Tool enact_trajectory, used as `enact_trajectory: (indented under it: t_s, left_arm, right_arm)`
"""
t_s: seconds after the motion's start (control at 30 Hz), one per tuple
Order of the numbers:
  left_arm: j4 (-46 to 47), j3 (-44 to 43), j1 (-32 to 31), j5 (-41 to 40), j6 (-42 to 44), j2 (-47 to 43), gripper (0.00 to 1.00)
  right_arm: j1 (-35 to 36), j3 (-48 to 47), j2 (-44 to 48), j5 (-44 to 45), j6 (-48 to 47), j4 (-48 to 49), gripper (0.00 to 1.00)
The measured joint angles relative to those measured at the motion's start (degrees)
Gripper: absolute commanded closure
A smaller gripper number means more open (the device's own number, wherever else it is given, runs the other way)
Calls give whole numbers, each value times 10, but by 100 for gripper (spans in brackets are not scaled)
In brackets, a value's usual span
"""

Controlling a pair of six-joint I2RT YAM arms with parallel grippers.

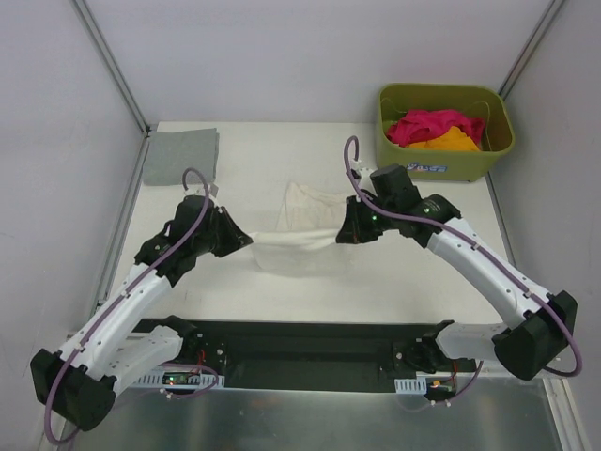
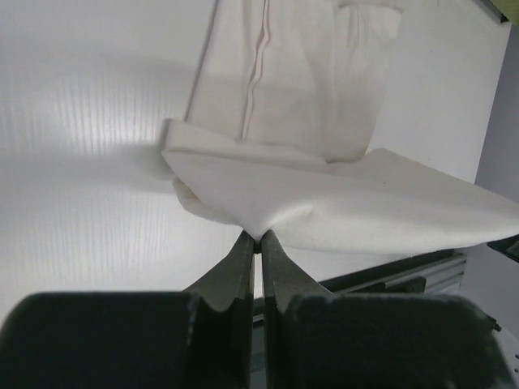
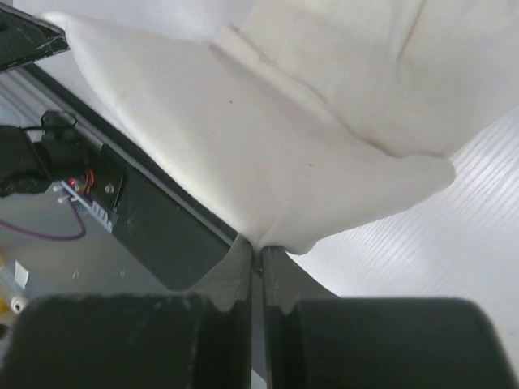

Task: Fold and stack the t-shirts
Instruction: Fold the long partially folded tshirt into a neat square

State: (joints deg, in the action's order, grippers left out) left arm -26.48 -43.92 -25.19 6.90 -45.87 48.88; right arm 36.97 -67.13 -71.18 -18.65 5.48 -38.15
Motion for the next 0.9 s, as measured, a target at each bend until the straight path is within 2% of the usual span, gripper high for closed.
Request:
enact_trajectory:
  t_s: [0.33,0.9]
  left_arm:
    - [40,-141,2,-55,57,156,100]
    - [78,-316,43,-6,109,406,100]
  right_arm:
    - [-72,-86,-77,21,-31,10,99]
    - [-166,-91,-183,20,-32,59,97]
